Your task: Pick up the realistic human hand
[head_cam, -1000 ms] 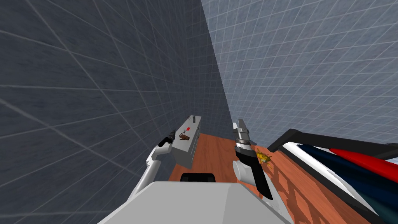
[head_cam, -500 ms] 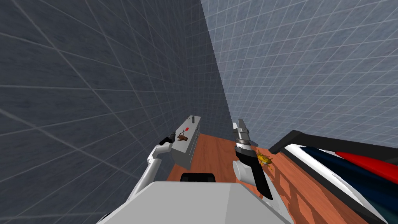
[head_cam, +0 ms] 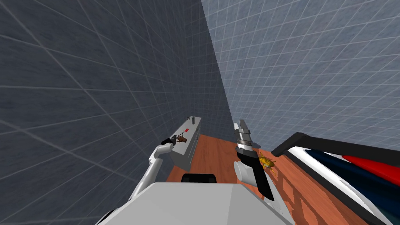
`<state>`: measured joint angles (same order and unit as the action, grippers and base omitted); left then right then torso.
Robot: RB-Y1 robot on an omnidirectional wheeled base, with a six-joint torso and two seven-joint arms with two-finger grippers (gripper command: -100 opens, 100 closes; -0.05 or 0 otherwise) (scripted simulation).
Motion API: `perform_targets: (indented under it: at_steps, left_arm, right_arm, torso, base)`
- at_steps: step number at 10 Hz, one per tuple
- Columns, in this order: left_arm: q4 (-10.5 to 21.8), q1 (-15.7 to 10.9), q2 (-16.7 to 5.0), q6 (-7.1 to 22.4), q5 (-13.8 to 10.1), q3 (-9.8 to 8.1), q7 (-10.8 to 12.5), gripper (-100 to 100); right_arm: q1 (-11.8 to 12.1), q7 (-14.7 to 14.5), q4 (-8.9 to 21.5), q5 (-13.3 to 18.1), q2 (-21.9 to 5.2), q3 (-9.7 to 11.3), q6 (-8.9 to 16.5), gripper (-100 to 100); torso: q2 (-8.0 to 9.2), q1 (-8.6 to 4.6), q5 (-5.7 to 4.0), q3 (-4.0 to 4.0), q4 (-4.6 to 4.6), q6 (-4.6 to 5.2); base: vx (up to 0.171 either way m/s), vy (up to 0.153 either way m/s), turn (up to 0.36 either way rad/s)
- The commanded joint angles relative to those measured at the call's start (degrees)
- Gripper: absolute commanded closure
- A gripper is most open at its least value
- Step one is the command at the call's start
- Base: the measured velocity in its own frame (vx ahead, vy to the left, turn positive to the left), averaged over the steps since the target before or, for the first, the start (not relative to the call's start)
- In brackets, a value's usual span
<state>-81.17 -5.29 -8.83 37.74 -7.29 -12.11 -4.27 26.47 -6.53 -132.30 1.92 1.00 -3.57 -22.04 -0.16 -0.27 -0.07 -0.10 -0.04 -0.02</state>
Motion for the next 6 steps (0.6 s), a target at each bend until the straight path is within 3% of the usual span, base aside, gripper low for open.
perform_targets:
  at_steps: [1, 4, 5, 6]
  left_arm:
    - [2.27, -1.03, -0.27, 1.87, -0.14, -0.28, 0.28, -100]
    - [2.78, -0.58, -0.15, 2.87, -0.16, -0.28, 0.38, -100]
    - [2.88, -0.57, -0.14, 2.99, -0.17, -0.28, 0.4, 0]
    - [4.89, -1.0, -0.15, 1.4, 0.24, -0.56, 0.86, -100]
  right_arm:
    - [0.0, 0.0, 0.0, 0.0, 0.0, 0.0, 0.0, 0]
    - [0.0, 0.0, 0.0, 0.0, 0.0, 0.0, 0.0, 0]
    - [0.0, 0.0, 0.0, 0.0, -0.01, 0.0, 0.0, 0]
    - [-0.01, 0.0, 0.0, 0.0, -0.01, -0.01, 0.0, 0]
  torso:
    - [0.0, 0.0, 0.0, 0.0, 0.0, 0.0]
    - [0.05, 0.16, 0.03, 0.02, 0.01, 0.0]
    - [0.1, 0.23, 0.04, 0.06, 0.02, 0.0]
    - [0.14, 0.28, 0.05, 0.08, 0.03, 0.0]
  base:
    - [0.049, -0.07, 0.015]
    - [0.025, -0.031, 0.003]
    - [0.0, 0.0, 0.0]
    - [0.018, 0.012, -0.078]
